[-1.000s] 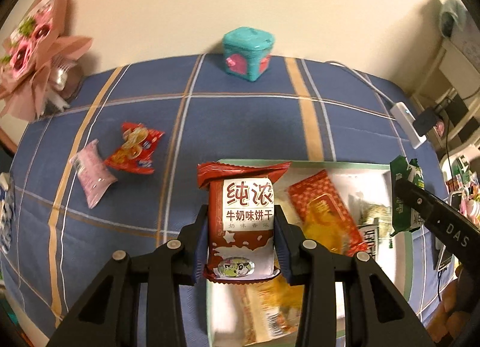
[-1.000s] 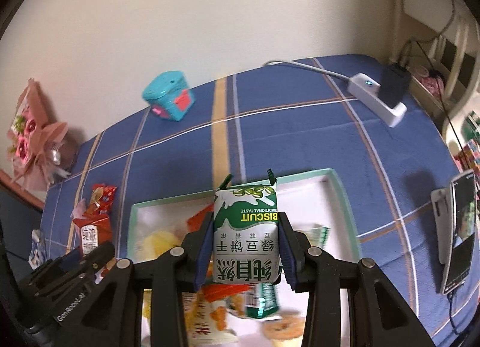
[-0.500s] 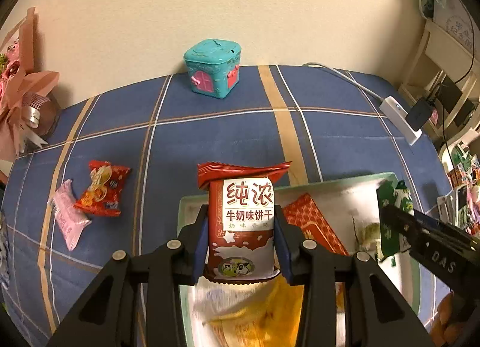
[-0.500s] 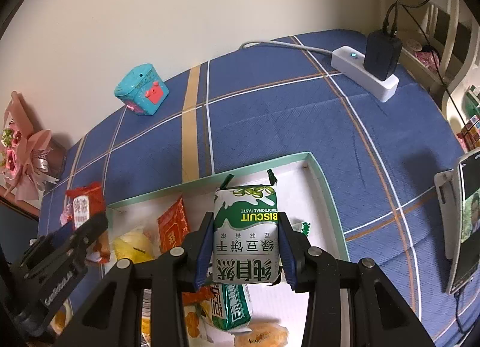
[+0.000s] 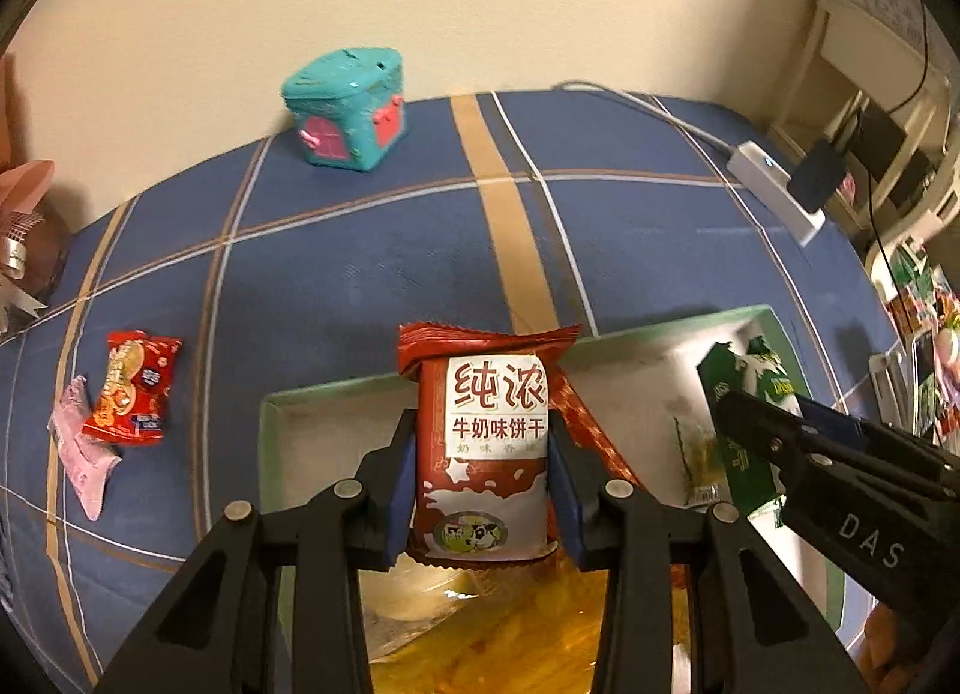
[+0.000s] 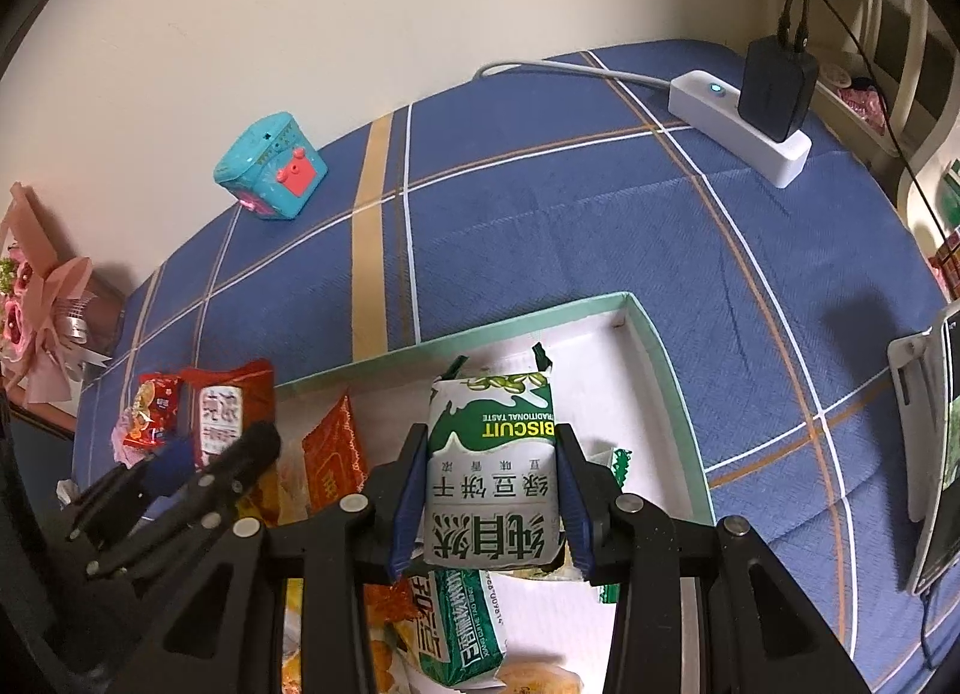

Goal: Organize snacks
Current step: 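Open right tool releasing the green packet while left tool releases the milk biscuit packet in the tray, then move both tools back over the pink and red packets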

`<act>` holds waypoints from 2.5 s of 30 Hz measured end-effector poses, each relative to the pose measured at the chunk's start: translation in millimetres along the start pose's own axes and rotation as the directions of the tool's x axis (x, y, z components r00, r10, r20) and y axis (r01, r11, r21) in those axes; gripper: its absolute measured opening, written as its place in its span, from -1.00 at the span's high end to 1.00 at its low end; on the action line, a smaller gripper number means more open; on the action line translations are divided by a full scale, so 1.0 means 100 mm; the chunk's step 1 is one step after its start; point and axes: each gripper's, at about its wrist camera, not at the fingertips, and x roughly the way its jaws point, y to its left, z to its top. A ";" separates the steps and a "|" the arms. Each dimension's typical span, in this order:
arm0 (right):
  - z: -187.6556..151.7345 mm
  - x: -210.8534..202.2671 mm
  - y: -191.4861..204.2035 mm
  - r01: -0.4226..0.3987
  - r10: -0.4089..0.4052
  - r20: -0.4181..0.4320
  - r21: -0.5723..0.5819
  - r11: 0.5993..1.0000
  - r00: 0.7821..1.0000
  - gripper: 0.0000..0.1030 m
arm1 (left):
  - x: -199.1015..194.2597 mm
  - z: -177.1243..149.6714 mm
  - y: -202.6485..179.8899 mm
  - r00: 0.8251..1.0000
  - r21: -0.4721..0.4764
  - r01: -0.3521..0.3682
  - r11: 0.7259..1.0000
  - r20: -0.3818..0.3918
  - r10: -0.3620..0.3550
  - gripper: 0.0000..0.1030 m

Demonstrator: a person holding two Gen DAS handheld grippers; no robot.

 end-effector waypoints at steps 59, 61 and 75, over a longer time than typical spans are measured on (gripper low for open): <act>-0.04 0.00 0.04 0.060 -0.060 0.055 0.004 0.998 0.997 -1.00 | -0.09 -0.04 0.51 0.985 -0.188 -0.169 0.968 -0.077 0.157 -1.00; -0.05 0.00 0.06 0.061 -0.061 0.052 0.001 0.998 0.997 -1.00 | -0.10 -0.06 0.55 0.982 -0.196 -0.182 0.964 -0.088 0.168 -1.00; -0.16 -0.09 0.38 0.086 -0.082 0.054 -0.069 0.994 0.995 -1.00 | -0.28 -0.21 1.01 0.977 -0.291 -0.204 0.935 -0.124 0.175 -1.00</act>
